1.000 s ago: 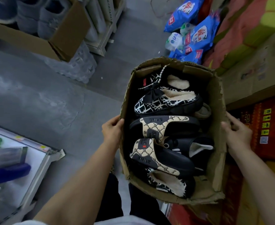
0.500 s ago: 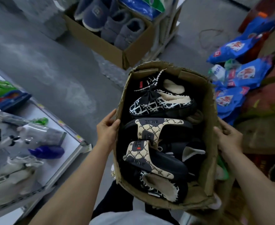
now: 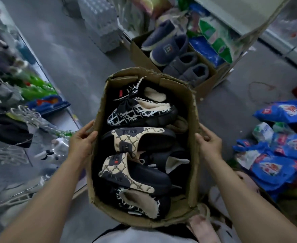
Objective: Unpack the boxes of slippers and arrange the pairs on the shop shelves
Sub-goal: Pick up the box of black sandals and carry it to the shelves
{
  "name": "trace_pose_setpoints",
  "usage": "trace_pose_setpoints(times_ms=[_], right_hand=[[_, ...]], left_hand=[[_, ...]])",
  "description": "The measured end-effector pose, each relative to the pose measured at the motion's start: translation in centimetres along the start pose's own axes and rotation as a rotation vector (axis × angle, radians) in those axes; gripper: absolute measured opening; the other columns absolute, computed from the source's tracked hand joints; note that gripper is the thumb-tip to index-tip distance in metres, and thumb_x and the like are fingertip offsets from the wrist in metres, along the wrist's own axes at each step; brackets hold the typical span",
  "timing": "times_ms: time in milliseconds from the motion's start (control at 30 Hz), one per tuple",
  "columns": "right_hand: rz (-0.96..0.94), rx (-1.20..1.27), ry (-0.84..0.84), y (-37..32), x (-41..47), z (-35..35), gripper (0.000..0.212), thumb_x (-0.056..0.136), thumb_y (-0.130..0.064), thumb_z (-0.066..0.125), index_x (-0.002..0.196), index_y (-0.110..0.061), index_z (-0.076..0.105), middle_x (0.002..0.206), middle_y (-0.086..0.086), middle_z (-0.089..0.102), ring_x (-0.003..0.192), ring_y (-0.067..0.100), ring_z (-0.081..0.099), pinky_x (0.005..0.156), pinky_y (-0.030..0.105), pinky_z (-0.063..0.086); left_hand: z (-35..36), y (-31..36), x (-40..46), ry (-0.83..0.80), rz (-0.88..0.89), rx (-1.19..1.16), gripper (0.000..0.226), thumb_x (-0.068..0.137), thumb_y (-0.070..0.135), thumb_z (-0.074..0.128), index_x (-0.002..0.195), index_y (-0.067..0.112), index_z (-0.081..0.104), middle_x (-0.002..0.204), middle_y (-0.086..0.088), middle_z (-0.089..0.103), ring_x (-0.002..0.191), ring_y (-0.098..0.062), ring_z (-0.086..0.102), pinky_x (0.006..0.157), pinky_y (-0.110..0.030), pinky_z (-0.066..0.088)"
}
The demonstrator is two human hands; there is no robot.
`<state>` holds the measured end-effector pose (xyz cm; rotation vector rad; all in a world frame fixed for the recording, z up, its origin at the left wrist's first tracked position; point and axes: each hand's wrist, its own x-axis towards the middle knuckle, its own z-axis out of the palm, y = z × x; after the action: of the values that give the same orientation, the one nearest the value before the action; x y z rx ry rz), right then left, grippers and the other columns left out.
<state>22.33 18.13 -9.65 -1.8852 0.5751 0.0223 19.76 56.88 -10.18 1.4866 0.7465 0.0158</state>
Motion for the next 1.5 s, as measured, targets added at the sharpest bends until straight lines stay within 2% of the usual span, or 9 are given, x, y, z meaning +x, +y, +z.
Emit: trace_pose_setpoints(times_ms=[167,333,633,800,933,1133,1300,1433,1500], right_hand=[[-0.111,-0.005,-0.11,-6.5,6.5,8.6,0.044,0.093,0.001,0.065,0.126,-0.028,0.064,0.07,-0.017,0.055,0.055,-0.01,0.053,0.063,0.003,0.043],[-0.142,-0.039,-0.246,-12.3,14.8,16.6,0.04,0.092,-0.011,0.07,0.125,-0.035,0.07,0.068,-0.014,0.054,0.064,0.002,0.05,0.076,0.021,0.048],[-0.165,-0.024,-0.433,-25.4,27.9,30.8,0.039,0.093,-0.007,0.067,0.125,-0.03,0.07,0.098,0.003,0.077,0.095,0.019,0.073,0.091,0.037,0.059],[-0.177,0.011,-0.463,-32.6,33.6,39.7,0.037,0.096,0.002,0.061,0.129,-0.016,0.066,0.1,0.009,0.073,0.077,0.007,0.066,0.064,0.012,0.055],[-0.143,0.033,-0.432,-37.7,37.7,45.6,0.037,0.095,0.001,0.062,0.126,-0.019,0.069,0.101,0.011,0.075,0.083,0.014,0.07,0.086,0.031,0.059],[-0.134,0.026,-0.382,-44.3,46.2,53.8,0.039,0.093,0.0,0.066,0.128,-0.017,0.069,0.095,0.01,0.074,0.082,0.016,0.069,0.089,0.035,0.057],[-0.152,0.003,-0.374,-47.9,55.8,61.9,0.036,0.091,-0.004,0.069,0.123,-0.022,0.072,0.104,0.007,0.075,0.095,0.017,0.071,0.094,0.038,0.057],[-0.159,-0.028,-0.387,-51.1,63.1,67.8,0.038,0.092,-0.001,0.067,0.124,-0.022,0.071,0.111,0.007,0.074,0.101,0.018,0.069,0.095,0.035,0.055],[-0.182,-0.06,-0.383,-52.8,66.1,70.1,0.039,0.091,-0.002,0.068,0.122,-0.025,0.073,0.113,0.004,0.074,0.096,0.015,0.07,0.091,0.031,0.056]], left_hand=[[-2.8,3.7,6.4,0.157,0.018,-0.047,0.046,0.096,-0.005,0.056,0.135,0.02,0.058,0.073,0.011,0.072,0.058,0.003,0.065,0.062,-0.013,0.056],[-3.7,7.6,12.9,0.316,0.049,-0.124,0.049,0.095,-0.009,0.054,0.136,0.019,0.056,0.074,0.012,0.068,0.057,0.007,0.064,0.056,-0.009,0.051],[-6.1,13.4,26.7,0.439,0.03,-0.184,0.046,0.093,0.0,0.063,0.131,0.027,0.064,0.085,0.001,0.062,0.082,-0.019,0.06,0.089,-0.038,0.05],[-7.0,18.4,37.0,0.431,0.072,-0.174,0.05,0.092,-0.005,0.062,0.132,0.024,0.061,0.073,0.009,0.061,0.071,-0.011,0.059,0.077,-0.023,0.052],[-7.7,23.2,44.3,0.398,0.073,-0.219,0.049,0.092,-0.009,0.06,0.131,0.021,0.062,0.069,0.009,0.067,0.067,-0.008,0.061,0.078,-0.022,0.054],[-8.6,30.1,56.1,0.348,0.056,-0.197,0.049,0.092,-0.009,0.059,0.129,0.022,0.064,0.091,-0.006,0.069,0.086,-0.021,0.064,0.082,-0.024,0.057],[-6.7,35.1,66.7,0.373,0.083,-0.149,0.046,0.093,-0.012,0.055,0.135,0.006,0.059,0.116,-0.025,0.065,0.055,0.008,0.058,0.062,-0.003,0.048],[-5.4,38.2,75.3,0.39,0.036,-0.145,0.048,0.092,-0.011,0.058,0.13,0.018,0.064,0.114,-0.014,0.068,0.069,0.0,0.063,0.066,-0.008,0.051],[-4.5,40.6,78.8,0.425,-0.009,-0.159,0.048,0.092,-0.011,0.058,0.133,0.013,0.062,0.124,-0.014,0.063,0.052,0.007,0.056,0.055,-0.004,0.046]])
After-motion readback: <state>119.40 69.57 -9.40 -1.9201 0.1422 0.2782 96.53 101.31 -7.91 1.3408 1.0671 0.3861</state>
